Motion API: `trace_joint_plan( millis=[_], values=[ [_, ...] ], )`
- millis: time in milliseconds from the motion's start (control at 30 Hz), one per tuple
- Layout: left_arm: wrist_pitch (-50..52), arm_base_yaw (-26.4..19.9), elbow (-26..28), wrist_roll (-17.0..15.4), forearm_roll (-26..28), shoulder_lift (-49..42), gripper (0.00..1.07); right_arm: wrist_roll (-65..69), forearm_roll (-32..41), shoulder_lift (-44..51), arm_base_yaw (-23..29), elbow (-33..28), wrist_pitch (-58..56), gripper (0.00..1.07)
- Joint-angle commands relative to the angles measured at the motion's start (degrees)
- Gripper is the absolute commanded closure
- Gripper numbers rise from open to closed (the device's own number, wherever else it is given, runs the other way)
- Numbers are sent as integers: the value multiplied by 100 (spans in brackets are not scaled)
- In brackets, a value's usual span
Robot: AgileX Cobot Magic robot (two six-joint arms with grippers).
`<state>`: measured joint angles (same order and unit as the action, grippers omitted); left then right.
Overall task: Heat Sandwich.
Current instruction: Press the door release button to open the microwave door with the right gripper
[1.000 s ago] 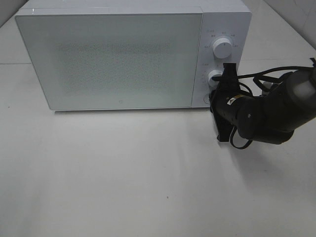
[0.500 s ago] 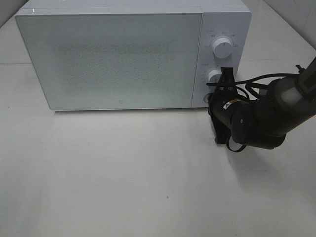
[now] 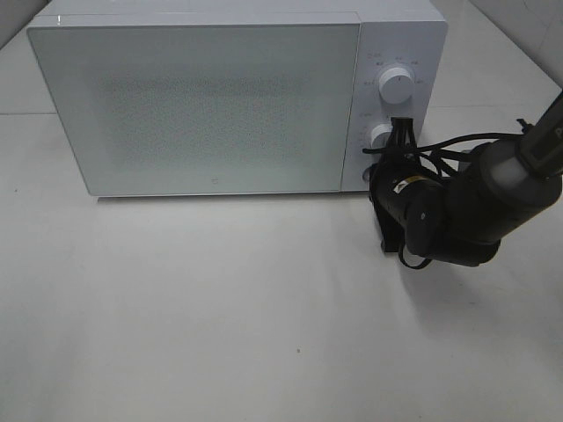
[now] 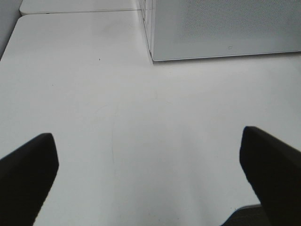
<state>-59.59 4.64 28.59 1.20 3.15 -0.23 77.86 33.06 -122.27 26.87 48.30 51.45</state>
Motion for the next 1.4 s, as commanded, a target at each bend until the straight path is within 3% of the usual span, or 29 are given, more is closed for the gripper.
trace_joint_plan(
  millis=[33, 200, 933, 1400],
  values=[
    [17, -23, -17, -29, 23, -138, 3, -155, -269, -57, -166, 619, 1381, 107],
    [17, -23, -17, -29, 23, -138, 3, -132, -413, -160, -166, 842, 1364, 107],
    [17, -23, -17, -29, 0, -132, 3, -143, -395, -160, -166, 842, 882, 107],
    [17, -23, -17, -29, 0, -132, 3, -149, -424, 229, -166, 596, -126, 107]
  ],
)
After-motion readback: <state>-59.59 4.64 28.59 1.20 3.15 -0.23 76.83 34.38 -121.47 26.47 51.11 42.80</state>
